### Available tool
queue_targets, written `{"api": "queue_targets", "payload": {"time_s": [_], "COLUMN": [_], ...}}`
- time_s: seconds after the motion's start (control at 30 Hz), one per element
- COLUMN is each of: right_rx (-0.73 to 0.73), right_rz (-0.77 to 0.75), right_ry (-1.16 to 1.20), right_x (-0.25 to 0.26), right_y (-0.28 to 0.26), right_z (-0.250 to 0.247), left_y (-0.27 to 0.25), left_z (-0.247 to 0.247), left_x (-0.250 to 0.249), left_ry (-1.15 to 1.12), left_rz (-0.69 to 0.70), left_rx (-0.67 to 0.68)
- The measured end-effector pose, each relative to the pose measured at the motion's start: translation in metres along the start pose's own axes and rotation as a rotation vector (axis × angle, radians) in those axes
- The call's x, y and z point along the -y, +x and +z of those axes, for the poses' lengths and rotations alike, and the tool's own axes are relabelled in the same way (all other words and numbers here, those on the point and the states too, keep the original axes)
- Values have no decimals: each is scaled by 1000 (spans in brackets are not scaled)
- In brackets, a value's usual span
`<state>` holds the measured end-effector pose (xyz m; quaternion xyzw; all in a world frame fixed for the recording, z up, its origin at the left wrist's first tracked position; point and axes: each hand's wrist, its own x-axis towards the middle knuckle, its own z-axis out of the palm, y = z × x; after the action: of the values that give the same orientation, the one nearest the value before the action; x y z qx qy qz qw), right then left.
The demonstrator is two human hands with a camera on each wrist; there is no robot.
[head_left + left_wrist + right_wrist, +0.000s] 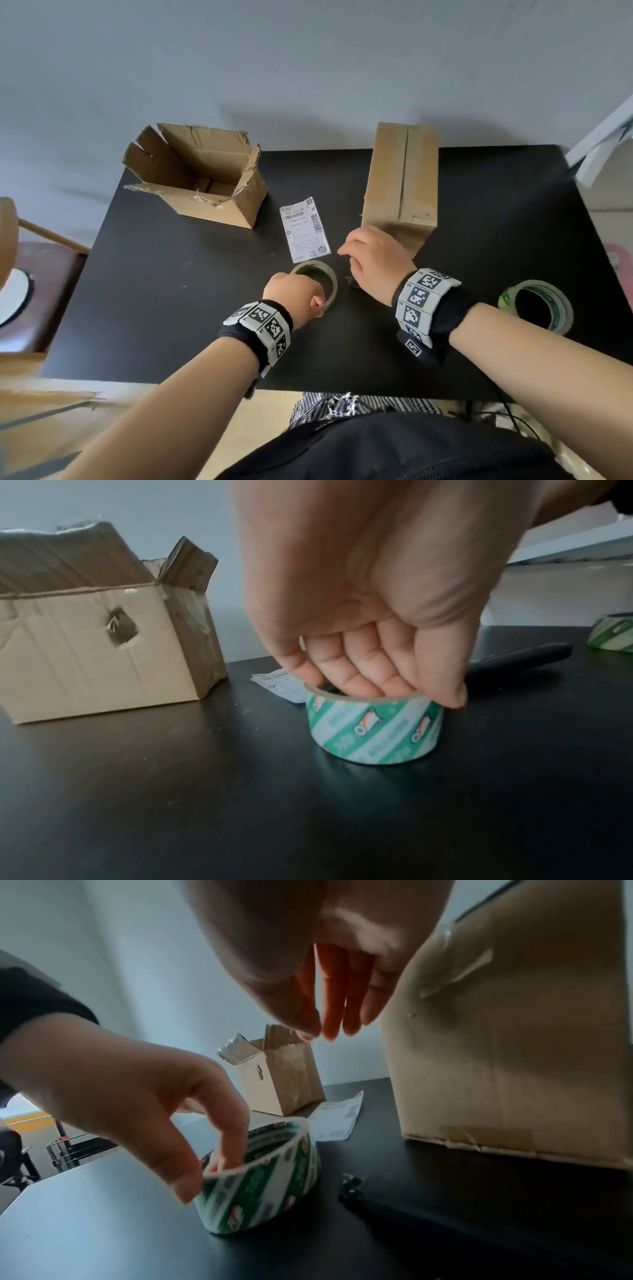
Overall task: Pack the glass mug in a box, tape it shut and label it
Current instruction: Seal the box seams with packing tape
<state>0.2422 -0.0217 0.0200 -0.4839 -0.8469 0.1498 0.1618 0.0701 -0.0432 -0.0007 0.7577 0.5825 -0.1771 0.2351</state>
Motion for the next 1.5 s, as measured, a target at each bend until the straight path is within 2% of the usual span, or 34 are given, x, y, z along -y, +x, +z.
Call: {"api": "queue_targets", "payload": {"time_s": [0.13,0.23,0.4,0.53,0.77,0.93,1.03,1.13,1.2,1.27,1.43,1.5], "right_rx": [212,275,223,134,-41,-155,-46,112,123,124,178,210], "right_rz": [171,239,333,331,246,160,303,402,401,391,435,487], "right_ry": [85,179,357,317,198,260,496,753,783,778,836,979], "right_x": [-3,2,15,21,23,24,24,26,28,29,26,24], "right_y": [-3,-3,2,6,7,3,7,13,16,18,23,25], "right_z": [-4,-8,-17,-19,-19,-30,-42,-53,-58,-63,-77,-79], "left_y": [-3,-7,-14,-17,-20,-25,-29,-31,-35,-36,-35,-35], "left_z": [-8,-21,-40,-51,-63,-70,-77,-80,-81,-82,-91,-96], "left_x": [5,11,13,6,2,0,1,-1,-5,-6,-1,0], "left_ry": [-211,-503,-764,-925,-1015,-1165,-1251,-1117,-1047,-1087,-1203,-1243], "left_rz": [5,16,45,31,50,27,16,75,102,112,124,137], "left_rx": [-101,-193,-220,-245,-288,-243,-215,-286,-317,-307,-205,-154]}}
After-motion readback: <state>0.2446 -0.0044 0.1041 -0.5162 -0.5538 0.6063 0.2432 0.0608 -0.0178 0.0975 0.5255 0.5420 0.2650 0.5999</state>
